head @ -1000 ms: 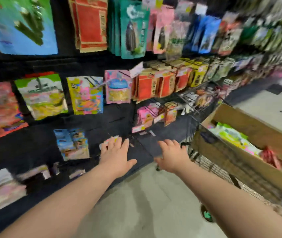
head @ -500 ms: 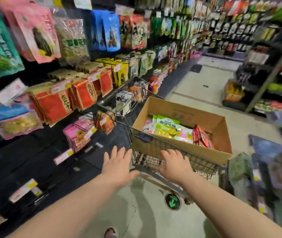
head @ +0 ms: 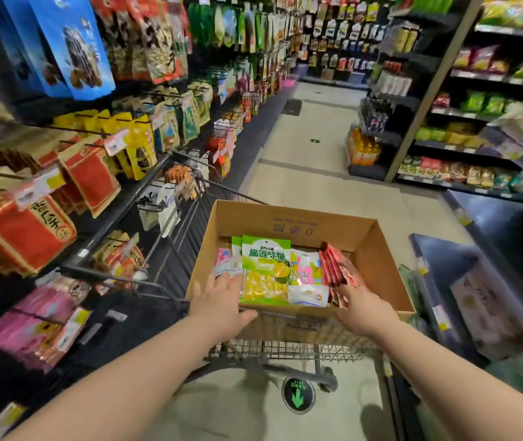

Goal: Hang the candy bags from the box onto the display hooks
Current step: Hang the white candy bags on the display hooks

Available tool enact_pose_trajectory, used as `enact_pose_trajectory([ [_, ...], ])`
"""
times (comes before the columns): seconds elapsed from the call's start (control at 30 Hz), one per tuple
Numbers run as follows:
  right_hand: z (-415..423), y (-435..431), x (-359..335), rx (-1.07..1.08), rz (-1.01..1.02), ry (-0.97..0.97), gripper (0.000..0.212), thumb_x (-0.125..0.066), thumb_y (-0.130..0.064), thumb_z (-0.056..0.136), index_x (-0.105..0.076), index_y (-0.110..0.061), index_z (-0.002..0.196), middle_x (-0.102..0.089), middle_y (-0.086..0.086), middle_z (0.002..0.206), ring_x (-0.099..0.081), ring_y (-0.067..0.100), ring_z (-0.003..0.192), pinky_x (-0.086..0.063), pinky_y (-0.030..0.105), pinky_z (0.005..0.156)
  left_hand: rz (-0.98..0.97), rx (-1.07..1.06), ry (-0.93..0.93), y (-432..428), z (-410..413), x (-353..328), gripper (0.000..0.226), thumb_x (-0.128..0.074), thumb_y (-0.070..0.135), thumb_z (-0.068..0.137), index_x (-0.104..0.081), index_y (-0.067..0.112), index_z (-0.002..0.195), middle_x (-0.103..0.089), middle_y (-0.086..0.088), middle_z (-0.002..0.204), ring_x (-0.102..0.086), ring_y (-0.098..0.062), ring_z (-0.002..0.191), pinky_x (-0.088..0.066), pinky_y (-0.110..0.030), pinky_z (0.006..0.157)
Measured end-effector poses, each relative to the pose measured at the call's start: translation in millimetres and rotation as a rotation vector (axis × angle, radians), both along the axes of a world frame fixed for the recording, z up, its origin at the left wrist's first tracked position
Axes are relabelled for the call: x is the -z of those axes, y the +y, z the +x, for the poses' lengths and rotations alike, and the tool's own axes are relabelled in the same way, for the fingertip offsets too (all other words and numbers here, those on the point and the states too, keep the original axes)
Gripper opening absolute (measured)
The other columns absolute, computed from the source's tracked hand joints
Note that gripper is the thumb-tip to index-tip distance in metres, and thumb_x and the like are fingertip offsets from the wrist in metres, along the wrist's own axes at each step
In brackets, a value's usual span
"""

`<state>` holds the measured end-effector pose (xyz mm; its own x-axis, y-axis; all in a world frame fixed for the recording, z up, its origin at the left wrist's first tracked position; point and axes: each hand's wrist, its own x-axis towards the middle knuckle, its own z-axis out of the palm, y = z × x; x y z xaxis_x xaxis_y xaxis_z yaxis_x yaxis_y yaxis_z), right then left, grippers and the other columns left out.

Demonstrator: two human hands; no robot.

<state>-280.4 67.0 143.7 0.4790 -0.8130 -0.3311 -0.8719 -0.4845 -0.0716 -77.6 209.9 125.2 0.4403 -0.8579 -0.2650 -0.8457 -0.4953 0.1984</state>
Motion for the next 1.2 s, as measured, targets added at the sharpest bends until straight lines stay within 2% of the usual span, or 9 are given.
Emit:
enact_pose_trajectory([
  [0.2,10,-72,34,0.088,0.134,0.021,0.049,-0.052,-0.036,0.089,-0.046,-0.019,0.134,-0.055,0.008,0.135,-0.055,0.029,0.120,-0.047,0.040,0.099,0.099,0.044,0.016,-46,27,32,0.080,-0.044,0.060,0.091,-0.009,0.023,0.153,-0.013,-0.003,0.162,-0.007,-0.029,0.149,-0.011,-0.053,0.120],
  [0.47,41,-155,99,0.066,0.338,0.091,0.055,-0.060,-0.028,0.087,-0.044,-0.013,0.137,-0.060,0.012,0.130,-0.056,0.028,0.120,-0.045,0.028,0.089,0.234,-0.144,0.124,-116,64,74,0.079,-0.049,0.056,0.091,-0.013,0.025,0.153,-0.013,0.000,0.162,-0.007,-0.029,0.150,-0.010,-0.049,0.120],
  [0.67,59,-184,149,0.162,0.587,0.067,0.050,-0.061,-0.031,0.090,-0.048,-0.008,0.132,-0.056,0.013,0.132,-0.054,0.028,0.121,-0.042,0.027,0.092,0.316,-0.234,0.157,-159,79,121,0.083,-0.053,0.056,0.088,-0.015,0.020,0.153,-0.022,-0.003,0.159,-0.023,-0.025,0.144,-0.027,-0.044,0.116],
  [0.77,63,-187,171,0.277,0.635,-0.028,0.034,-0.066,-0.019,0.086,-0.059,-0.008,0.117,-0.063,0.004,0.115,-0.060,0.021,0.107,-0.045,0.022,0.085,0.328,-0.286,0.216,-168,81,144,0.085,-0.053,0.055,0.088,-0.012,0.019,0.154,-0.014,-0.002,0.162,-0.019,-0.023,0.147,-0.026,-0.043,0.116],
  [0.83,64,-189,188,0.404,0.638,-0.080,0.035,-0.068,-0.014,0.082,-0.058,-0.005,0.115,-0.064,0.013,0.116,-0.060,0.028,0.111,-0.046,0.029,0.090,0.332,-0.320,0.246,-172,84,156,0.087,-0.055,0.054,0.088,-0.011,0.019,0.154,-0.011,-0.002,0.163,-0.017,-0.022,0.148,-0.025,-0.043,0.117],
  [0.97,73,-191,208,0.430,0.651,-0.090,0.032,-0.063,-0.022,0.088,-0.064,-0.001,0.111,-0.067,0.018,0.113,-0.061,0.033,0.108,-0.047,0.035,0.088,0.318,-0.405,0.320,-176,94,177,0.086,-0.060,0.051,0.086,-0.017,0.017,0.153,-0.021,-0.006,0.160,-0.022,-0.024,0.146,-0.027,-0.042,0.117],
  [1.07,85,-197,212,0.484,0.663,-0.307,0.021,-0.066,-0.024,0.088,-0.070,-0.005,0.096,-0.069,0.009,0.087,-0.063,0.025,0.086,-0.046,0.031,0.068,0.305,-0.510,0.378,-180,101,188,0.082,-0.062,0.048,0.085,-0.024,0.015,0.151,-0.030,-0.010,0.154,-0.032,-0.029,0.141,-0.031,-0.042,0.114],
  [1.13,94,-206,212,0.524,0.669,-0.448,0.014,-0.063,-0.025,0.090,-0.068,-0.012,0.088,-0.067,0.005,0.082,-0.063,0.024,0.082,-0.051,0.033,0.070,0.311,-0.569,0.398,-184,104,192,0.081,-0.061,0.047,0.086,-0.025,0.013,0.150,-0.032,-0.012,0.152,-0.036,-0.032,0.137,-0.033,-0.041,0.112],
  [1.2,103,-219,214,0.594,0.656,-0.541,0.017,-0.058,-0.028,0.092,-0.061,-0.015,0.082,-0.066,0.010,0.082,-0.064,0.029,0.081,-0.054,0.046,0.078,0.308,-0.629,0.419,-189,109,197,0.083,-0.062,0.046,0.086,-0.023,0.010,0.151,-0.032,-0.015,0.151,-0.036,-0.034,0.137,-0.033,-0.040,0.112],
])
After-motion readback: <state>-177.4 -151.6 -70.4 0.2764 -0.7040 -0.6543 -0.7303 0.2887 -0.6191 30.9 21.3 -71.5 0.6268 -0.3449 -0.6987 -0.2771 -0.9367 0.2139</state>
